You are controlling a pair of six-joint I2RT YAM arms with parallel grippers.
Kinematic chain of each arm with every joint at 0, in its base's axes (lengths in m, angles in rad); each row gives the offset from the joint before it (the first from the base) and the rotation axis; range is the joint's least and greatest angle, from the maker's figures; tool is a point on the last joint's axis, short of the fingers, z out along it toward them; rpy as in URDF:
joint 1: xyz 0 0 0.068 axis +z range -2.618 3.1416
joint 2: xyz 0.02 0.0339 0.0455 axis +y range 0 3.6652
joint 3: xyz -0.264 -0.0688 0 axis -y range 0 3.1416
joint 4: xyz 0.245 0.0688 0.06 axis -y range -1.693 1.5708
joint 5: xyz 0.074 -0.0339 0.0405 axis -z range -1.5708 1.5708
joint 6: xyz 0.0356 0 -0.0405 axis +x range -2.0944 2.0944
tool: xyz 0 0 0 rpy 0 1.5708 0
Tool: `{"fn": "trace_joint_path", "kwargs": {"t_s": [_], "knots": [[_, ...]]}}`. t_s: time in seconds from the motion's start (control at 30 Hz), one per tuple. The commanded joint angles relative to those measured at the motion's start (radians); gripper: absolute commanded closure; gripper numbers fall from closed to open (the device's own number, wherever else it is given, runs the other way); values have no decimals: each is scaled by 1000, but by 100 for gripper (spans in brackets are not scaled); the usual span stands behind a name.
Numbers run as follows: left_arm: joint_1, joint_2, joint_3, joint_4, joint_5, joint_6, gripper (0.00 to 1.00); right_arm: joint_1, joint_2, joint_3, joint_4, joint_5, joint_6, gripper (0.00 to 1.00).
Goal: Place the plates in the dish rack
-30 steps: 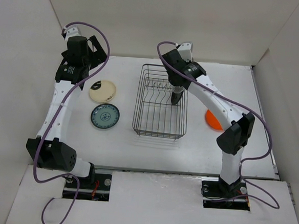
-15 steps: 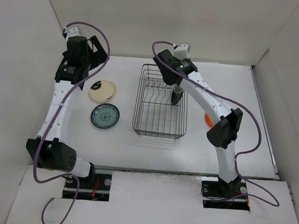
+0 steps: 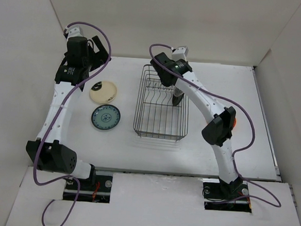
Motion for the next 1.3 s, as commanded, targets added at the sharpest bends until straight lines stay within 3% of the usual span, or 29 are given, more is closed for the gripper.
{"fn": "trace_joint_path", "kwargs": {"t_s": [0.0, 0.7, 0.73, 0.8, 0.93, 1.0, 1.07, 1.1, 1.27], "knots": [[4, -43, 15, 43, 5, -6, 0, 8, 12, 46, -25, 34, 20, 100], [4, -53, 15, 43, 15, -6, 0, 8, 83, 55, -43, 55, 29, 99], [4, -53, 15, 43, 15, -6, 0, 8, 92, 55, -43, 55, 29, 96], [4, -53, 15, 43, 15, -6, 0, 17, 92, 55, -43, 55, 29, 80], [4, -53, 15, 43, 15, -6, 0, 26, 83, 55, -34, 46, 29, 74], [4, -53, 15, 43, 15, -6, 0, 26, 83, 65, -25, 46, 29, 64], [4, -53, 15, 43, 15, -6, 0, 35, 72, 65, -25, 46, 29, 64], [4, -53, 15, 43, 15, -6, 0, 35, 62, 65, -25, 46, 29, 53], [4, -53, 15, 43, 15, -6, 0, 35, 17, 75, -6, 46, 29, 33]]}}
